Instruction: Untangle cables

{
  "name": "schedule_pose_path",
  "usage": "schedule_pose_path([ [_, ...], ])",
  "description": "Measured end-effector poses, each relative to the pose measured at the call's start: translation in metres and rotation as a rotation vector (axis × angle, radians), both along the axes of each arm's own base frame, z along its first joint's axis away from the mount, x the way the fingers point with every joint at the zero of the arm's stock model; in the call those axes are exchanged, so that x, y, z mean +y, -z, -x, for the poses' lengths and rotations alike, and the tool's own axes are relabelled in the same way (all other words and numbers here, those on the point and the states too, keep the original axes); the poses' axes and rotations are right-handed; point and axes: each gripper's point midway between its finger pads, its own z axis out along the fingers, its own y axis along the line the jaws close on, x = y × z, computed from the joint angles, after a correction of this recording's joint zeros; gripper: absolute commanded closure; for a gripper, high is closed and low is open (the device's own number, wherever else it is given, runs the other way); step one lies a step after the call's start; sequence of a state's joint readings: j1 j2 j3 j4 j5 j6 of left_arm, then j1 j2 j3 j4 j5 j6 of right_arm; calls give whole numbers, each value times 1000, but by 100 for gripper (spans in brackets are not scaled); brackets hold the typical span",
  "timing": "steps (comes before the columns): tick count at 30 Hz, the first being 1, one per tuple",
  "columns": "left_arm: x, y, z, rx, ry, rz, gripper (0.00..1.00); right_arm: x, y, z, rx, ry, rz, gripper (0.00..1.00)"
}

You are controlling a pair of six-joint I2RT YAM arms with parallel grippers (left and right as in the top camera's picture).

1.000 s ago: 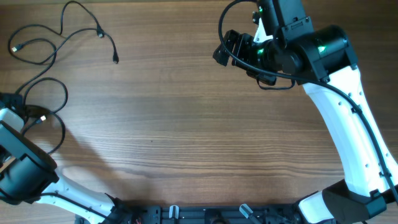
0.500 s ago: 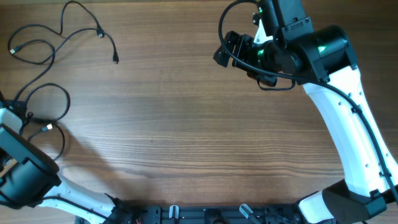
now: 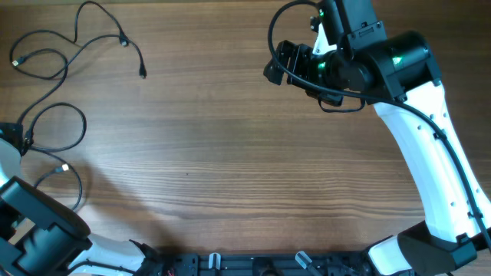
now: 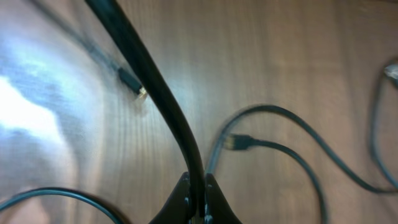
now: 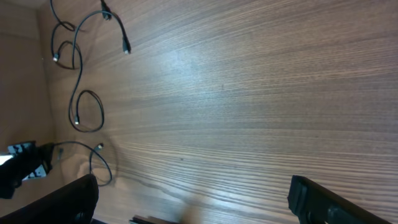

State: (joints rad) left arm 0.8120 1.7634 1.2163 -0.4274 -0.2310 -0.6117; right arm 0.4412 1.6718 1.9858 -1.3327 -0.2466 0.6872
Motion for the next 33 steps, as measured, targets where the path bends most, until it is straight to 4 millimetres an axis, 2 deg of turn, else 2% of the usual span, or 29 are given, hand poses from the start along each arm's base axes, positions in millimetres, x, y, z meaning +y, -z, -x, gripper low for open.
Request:
schedule_pose_path([
  [7,26,-2,43,75,-130,-48,96,0,0,0,-3,-10,6,0],
  [9,33,-3,48,71,-152,-62,96,0,0,0,-4,-11,6,0],
  [13,42,8,34,20,-131,-63,96,0,0,0,-3,-10,6,0],
  [17,41,6,16,-61,-79,-45,96,0,0,0,-5,-10,5,0],
  [21,37,9,14,-67,-66,-24,96,0,0,0,-7,-10,4,0],
  [22,35,10,15,-60,-66,-16,94,0,0,0,-6,-10,4,0],
  [23,34,11,16,-55,-67,-11,85,0,0,1,-2,-10,6,0],
  [26,32,14,19,-44,-70,1,82,-1,1,1,1,-10,8,0],
  [28,31,14,20,-39,-70,6,54,-1,1,2,2,-10,8,0],
  [31,31,14,20,-40,-70,7,55,-1,1,2,3,-10,9,1],
  [33,31,14,20,-40,-70,7,59,-1,1,2,3,-10,9,0],
])
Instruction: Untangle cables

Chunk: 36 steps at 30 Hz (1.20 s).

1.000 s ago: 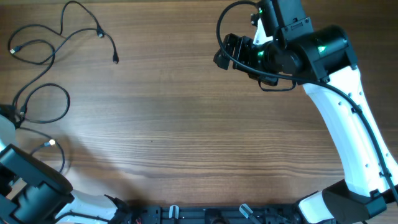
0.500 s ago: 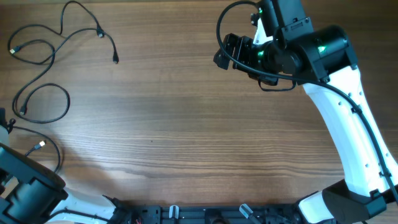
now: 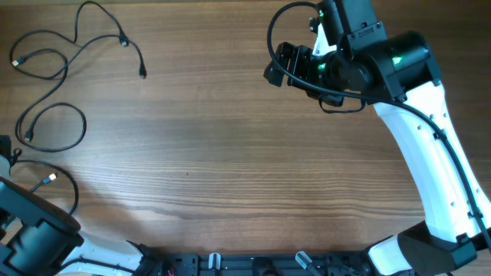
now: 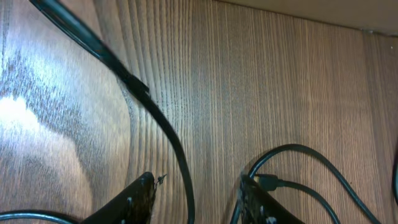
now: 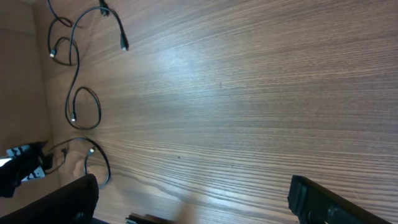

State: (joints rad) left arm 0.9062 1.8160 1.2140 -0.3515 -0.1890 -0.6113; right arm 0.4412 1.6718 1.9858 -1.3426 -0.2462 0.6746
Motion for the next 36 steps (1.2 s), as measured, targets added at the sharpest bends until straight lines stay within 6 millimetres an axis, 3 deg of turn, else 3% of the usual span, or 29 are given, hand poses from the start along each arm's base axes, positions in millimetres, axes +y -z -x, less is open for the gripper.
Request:
schedule_pose_path([
  [6,-1,-7,-14,-68,40,2,40,0,0,0,0,0,0,0],
  [7,-2,-15,-20,-103,60,-4,35,0,0,0,-1,0,0,0],
  [9,-7,-39,-30,-173,99,-28,34,0,0,0,-1,0,0,0],
  [10,-16,-71,-43,-253,153,-65,34,0,0,0,0,0,0,0],
  [14,-48,-131,-73,-384,284,-141,23,-1,1,2,6,-3,5,0],
  [16,-53,-132,-72,-360,275,-150,17,-2,3,5,21,-4,12,0],
  [17,-50,-125,-63,-313,236,-148,16,-3,4,6,28,-4,15,0],
  [21,-18,-111,-22,-166,59,-209,40,-3,4,6,27,-6,17,0],
  [23,0,-101,-1,-117,-16,-219,36,-3,4,6,26,-6,16,0],
  [25,18,-91,13,-98,-70,-230,27,-2,3,4,18,-6,12,0],
  [27,33,-81,24,-86,-112,-234,31,-2,2,3,13,-6,10,0],
  [29,49,-69,38,-72,-154,-236,47,-1,2,3,12,-6,10,0],
  [32,70,-58,54,-67,-192,-253,58,-1,1,2,8,-6,8,0],
  [33,76,-53,56,-56,-174,-262,66,-1,1,2,6,-6,7,0],
  [34,81,-50,56,-44,-152,-270,85,-1,1,1,3,-6,6,1],
  [35,84,-46,53,-29,-114,-278,96,0,0,0,0,-5,4,0],
  [36,84,-45,50,-21,-90,-282,96,0,1,0,1,-4,4,0],
])
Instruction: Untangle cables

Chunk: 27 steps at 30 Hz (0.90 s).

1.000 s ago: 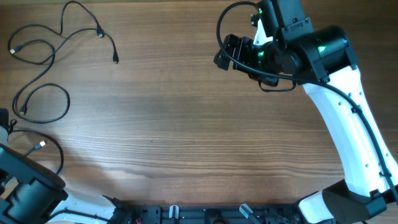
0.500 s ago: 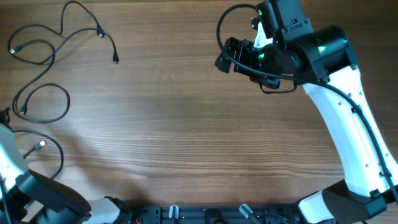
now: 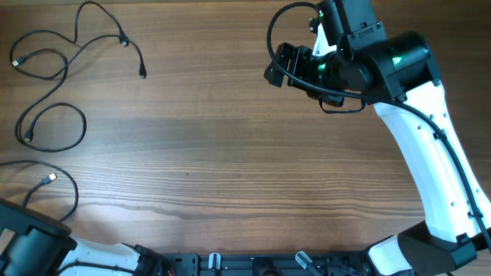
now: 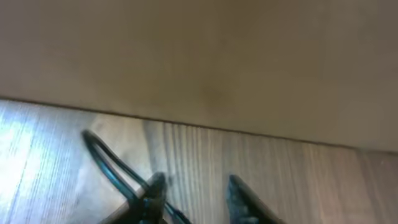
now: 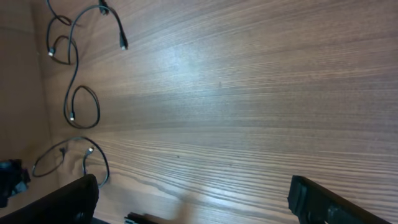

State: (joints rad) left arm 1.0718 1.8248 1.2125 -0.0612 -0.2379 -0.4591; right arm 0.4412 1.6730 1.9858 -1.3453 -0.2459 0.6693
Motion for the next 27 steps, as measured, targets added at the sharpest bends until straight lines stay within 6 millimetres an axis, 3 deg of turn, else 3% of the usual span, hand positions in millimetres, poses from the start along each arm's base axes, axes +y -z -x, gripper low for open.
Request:
schedule_pose_path([
  [7,3,-1,-6,104,112,-41,96,3,16,-7,41,6,16,0],
  [11,-4,30,3,228,170,37,96,3,17,-7,44,6,18,0],
  [15,-8,66,32,306,149,151,96,3,17,-7,44,6,18,0],
  [19,-7,76,45,321,131,180,96,3,17,-7,44,6,18,0],
  [23,-12,78,30,256,201,197,96,3,17,-7,44,6,18,0],
  [27,-29,80,-9,78,365,244,96,3,17,-6,48,6,20,1],
])
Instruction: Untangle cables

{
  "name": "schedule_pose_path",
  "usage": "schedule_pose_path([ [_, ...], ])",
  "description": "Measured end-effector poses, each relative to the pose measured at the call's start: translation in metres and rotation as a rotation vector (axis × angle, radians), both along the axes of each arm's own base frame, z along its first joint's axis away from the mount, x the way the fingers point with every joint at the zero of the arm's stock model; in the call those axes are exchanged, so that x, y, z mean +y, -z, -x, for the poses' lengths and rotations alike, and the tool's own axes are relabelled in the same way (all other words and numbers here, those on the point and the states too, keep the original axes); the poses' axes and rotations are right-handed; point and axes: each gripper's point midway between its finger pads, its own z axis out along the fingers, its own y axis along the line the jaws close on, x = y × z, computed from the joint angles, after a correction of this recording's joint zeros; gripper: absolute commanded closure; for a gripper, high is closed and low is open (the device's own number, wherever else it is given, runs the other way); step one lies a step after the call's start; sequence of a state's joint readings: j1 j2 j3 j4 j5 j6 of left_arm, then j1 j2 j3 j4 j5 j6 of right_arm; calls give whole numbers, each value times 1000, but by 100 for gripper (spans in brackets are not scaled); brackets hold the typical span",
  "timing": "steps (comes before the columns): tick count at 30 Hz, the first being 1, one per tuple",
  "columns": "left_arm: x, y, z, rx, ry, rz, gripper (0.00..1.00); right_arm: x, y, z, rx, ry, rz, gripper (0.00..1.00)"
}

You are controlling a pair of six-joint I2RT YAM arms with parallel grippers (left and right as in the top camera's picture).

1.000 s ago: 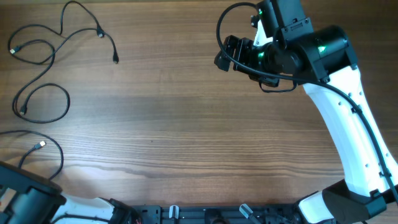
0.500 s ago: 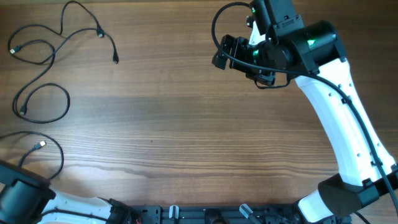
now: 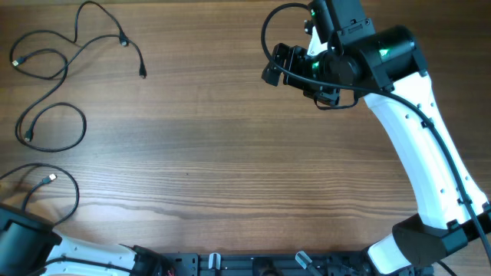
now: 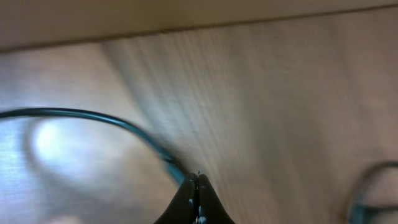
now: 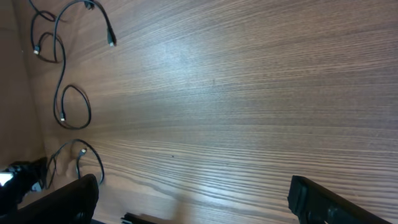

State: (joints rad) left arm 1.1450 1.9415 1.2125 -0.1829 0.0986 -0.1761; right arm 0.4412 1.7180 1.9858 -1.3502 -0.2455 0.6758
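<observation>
A long black cable (image 3: 73, 34) winds across the table's far left corner and ends in a closed loop (image 3: 55, 126). A second, shorter cable (image 3: 73, 184) with a pale plug (image 3: 51, 178) lies apart from it at the near left and runs off the left edge. In the blurred left wrist view, my left gripper (image 4: 197, 180) is shut on this cable (image 4: 93, 116). The left gripper itself is outside the overhead view. My right gripper (image 3: 278, 65) hangs high over the far right, and its fingers (image 5: 65, 199) stand wide open and hold nothing.
The left arm's body (image 3: 23, 245) fills the near left corner. The table's left edge (image 4: 186, 28) runs close behind the held cable. A black rail (image 3: 253, 264) lines the front edge. The right arm (image 3: 414, 130) reaches over the right side.
My left gripper was open at the table's left edge with the cable beside one finger; now it is shut on that cable. The right gripper has shifted slightly left.
First my left gripper was shut on a cable at the left edge, close to the loop. Then it stood open, and the short cable lay nearer the front, apart from the loop. Later it was open at the table edge; now it grips the short cable.
</observation>
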Motion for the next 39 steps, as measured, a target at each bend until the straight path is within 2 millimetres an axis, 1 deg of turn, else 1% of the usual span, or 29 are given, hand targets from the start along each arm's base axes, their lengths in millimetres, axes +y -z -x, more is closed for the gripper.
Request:
schedule_pose_path([
  [2,-6,-3,-12,-75,27,33,96,0,0,0,0,0,0,1],
  [4,-9,-15,-20,-134,31,40,96,0,0,0,1,0,0,0],
  [5,-9,-33,-23,-176,27,23,96,0,0,0,1,0,0,0],
  [7,-10,-88,-31,-278,24,-57,96,0,0,1,3,0,1,0],
  [8,-15,-119,-37,-341,28,-92,96,0,0,1,3,-1,2,0],
  [10,-32,-174,-52,-477,62,-137,96,0,0,1,-2,-10,5,0],
  [11,-48,-204,-66,-561,104,-148,96,-1,-1,1,-9,-19,8,0],
  [12,-69,-225,-83,-628,163,-140,96,-1,-3,2,-19,-25,9,0],
  [14,-108,-240,-117,-693,268,-87,95,-5,-12,6,-49,-32,12,0],
  [15,-162,-241,-159,-721,408,4,94,-14,-24,14,-81,-25,18,0],
  [16,-211,-236,-187,-716,525,77,95,-21,-32,20,-101,-16,28,0],
  [17,-245,-234,-202,-707,607,115,94,-26,-39,27,-117,-8,34,0],
  [18,-288,-227,-216,-675,702,160,95,-33,-45,33,-129,2,45,0],
  [20,-347,-215,-228,-616,830,210,95,-42,-53,44,-149,14,57,0],
  [21,-376,-208,-230,-579,890,223,92,-48,-57,50,-158,21,66,0],
  [22,-403,-201,-230,-539,950,232,91,-53,-60,55,-167,29,76,0],
  [23,-424,-195,-228,-496,1002,225,90,-58,-62,59,-174,38,89,0],
  [25,-449,-188,-218,-425,1069,198,89,-68,-65,66,-182,56,119,0],
  [26,-458,-188,-211,-391,1090,176,87,-75,-67,72,-188,67,138,0],
  [27,-467,-190,-200,-353,1107,146,84,-83,-72,79,-205,81,153,0],
  [28,-473,-194,-190,-324,1117,115,78,-91,-78,88,-226,95,163,0],
  [30,-484,-208,-162,-286,1134,58,59,-108,-92,108,-276,122,174,0],
  [31,-487,-215,-153,-285,1147,40,47,-114,-100,117,-313,133,165,0],
  [32,-491,-221,-140,-276,1156,25,29,-122,-110,129,-357,146,151,0],
  [33,-494,-225,-126,-263,1168,19,0,-130,-118,143,-399,158,137,0],
  [35,-496,-223,-108,-224,1183,22,0,-145,-121,169,-454,177,123,0],
  [36,-495,-221,-103,-206,1180,27,0,-153,-122,181,-479,189,119,0],
  [37,-493,-214,-96,-169,1176,40,0,-160,-120,189,-499,202,122,0],
  [39,-492,-209,-91,-139,1172,51,0,-168,-104,202,-491,205,134,0],
])
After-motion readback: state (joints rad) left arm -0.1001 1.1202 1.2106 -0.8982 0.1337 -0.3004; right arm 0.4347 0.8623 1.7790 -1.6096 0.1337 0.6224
